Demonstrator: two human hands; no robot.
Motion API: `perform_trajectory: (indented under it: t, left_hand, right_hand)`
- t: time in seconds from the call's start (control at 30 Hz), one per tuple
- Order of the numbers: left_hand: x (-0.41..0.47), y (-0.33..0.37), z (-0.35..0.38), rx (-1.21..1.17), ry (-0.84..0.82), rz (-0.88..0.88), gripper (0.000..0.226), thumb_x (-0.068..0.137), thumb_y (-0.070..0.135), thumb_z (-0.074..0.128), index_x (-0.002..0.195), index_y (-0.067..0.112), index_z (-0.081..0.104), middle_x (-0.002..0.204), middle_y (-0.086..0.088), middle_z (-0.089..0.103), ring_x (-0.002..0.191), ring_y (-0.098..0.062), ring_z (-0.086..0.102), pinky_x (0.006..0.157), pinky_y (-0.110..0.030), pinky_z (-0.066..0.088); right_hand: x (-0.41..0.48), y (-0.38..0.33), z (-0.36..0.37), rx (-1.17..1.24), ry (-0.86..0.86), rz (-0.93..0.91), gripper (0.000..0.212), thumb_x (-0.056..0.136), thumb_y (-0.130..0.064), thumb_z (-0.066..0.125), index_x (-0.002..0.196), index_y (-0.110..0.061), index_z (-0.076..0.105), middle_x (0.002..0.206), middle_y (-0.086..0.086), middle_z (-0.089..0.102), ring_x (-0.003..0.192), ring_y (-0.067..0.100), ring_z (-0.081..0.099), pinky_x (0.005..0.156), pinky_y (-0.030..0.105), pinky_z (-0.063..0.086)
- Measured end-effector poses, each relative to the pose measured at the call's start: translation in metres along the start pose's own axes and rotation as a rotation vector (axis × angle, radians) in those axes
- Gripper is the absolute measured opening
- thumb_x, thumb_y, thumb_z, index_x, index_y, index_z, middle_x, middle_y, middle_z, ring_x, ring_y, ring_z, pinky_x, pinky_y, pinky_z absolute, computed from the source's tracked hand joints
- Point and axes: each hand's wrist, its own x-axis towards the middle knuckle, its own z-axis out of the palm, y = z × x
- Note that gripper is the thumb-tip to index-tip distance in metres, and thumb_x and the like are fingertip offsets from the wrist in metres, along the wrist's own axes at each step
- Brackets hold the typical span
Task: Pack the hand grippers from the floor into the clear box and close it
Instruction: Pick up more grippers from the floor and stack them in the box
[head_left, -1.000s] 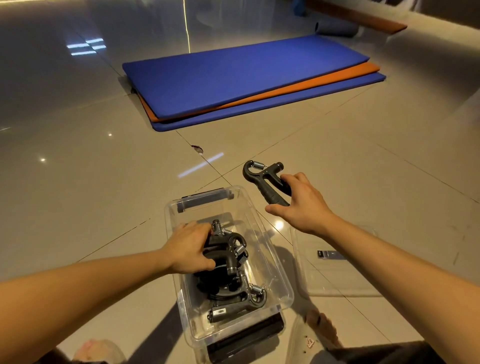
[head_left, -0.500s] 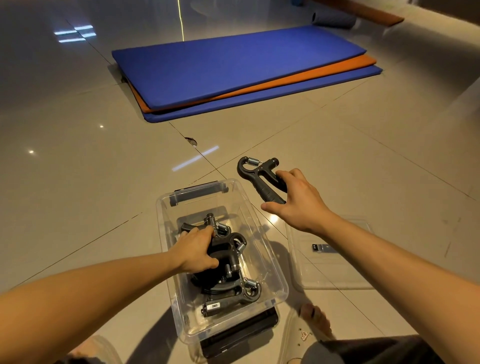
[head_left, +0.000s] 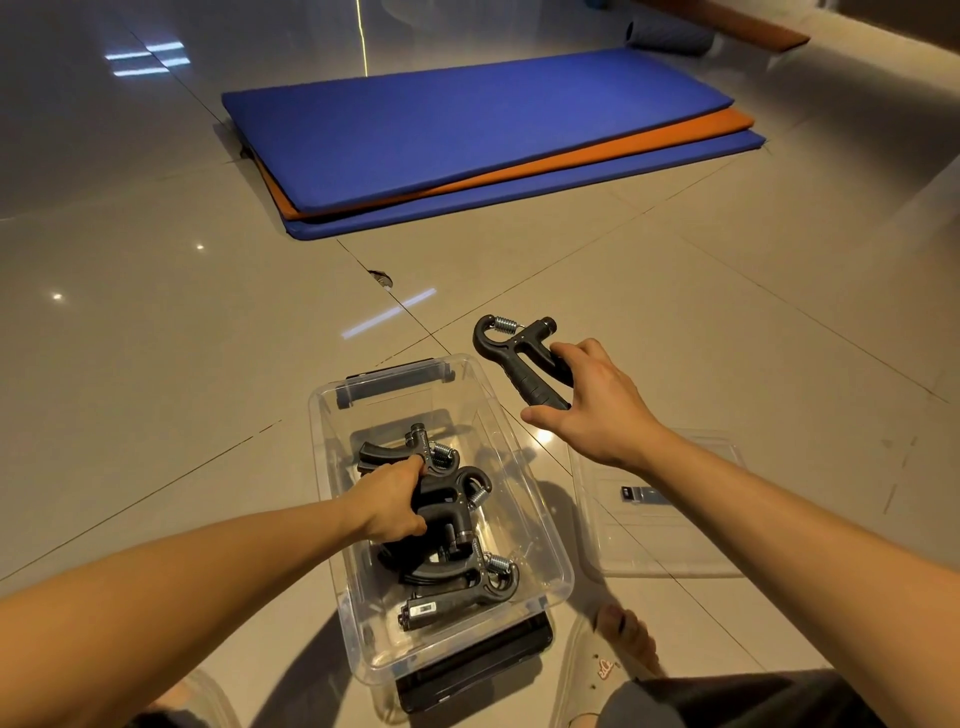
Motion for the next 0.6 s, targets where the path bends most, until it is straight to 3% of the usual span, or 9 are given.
perform_trajectory:
  t: [0.23,0.43,0.53,0.6]
  left_hand:
    - [-0.0019,-0.0020,0.0030,0.074,0.064,-0.045,0.050,0.074,0.038,0.082,0.117,0.024,0.060,0.104,0.005,0.069,0.092,-0.014,0.065,0.084,-0.035,0.058]
    - [-0.0014,-0.0003,0.0015,0.071,0.044,-0.079,0.048,0.074,0.035,0.082,0.116,0.024,0.062,0.102,0.005,0.069,0.092,-0.014,0.066,0.085,-0.035,0.059]
    - [-0.0020,0.0015,0.0005,0.054,0.027,-0.084,0.054,0.074,0.036,0.083,0.121,0.023,0.060,0.110,0.003,0.069,0.097,-0.015,0.066,0.088,-0.036,0.058]
    - [-0.0033,0.0045,-0.0041,0.005,0.027,-0.083,0.069,0.075,0.038,0.084,0.134,0.020,0.055,0.126,-0.001,0.066,0.110,-0.019,0.064,0.095,-0.037,0.055]
  right_hand:
    - [-0.0005,0.0028,0.0017,-0.017,-0.015,-0.003,0.082,0.080,-0.051,0.077,0.146,-0.016,0.042,0.129,0.002,0.046,0.114,0.022,0.054,0.096,0.037,0.048]
    - [-0.0005,0.0014,0.0033,-0.017,-0.026,0.000,0.082,0.080,-0.050,0.077,0.146,-0.017,0.042,0.129,0.001,0.046,0.114,0.021,0.053,0.097,0.038,0.048]
    - [-0.0005,-0.0003,0.0043,-0.019,-0.030,-0.005,0.082,0.080,-0.050,0.077,0.146,-0.017,0.042,0.129,0.001,0.046,0.114,0.022,0.053,0.097,0.038,0.048]
    - [-0.0004,-0.0015,0.0045,-0.022,-0.033,-0.008,0.082,0.080,-0.050,0.077,0.146,-0.017,0.042,0.130,0.001,0.046,0.115,0.022,0.054,0.098,0.038,0.048]
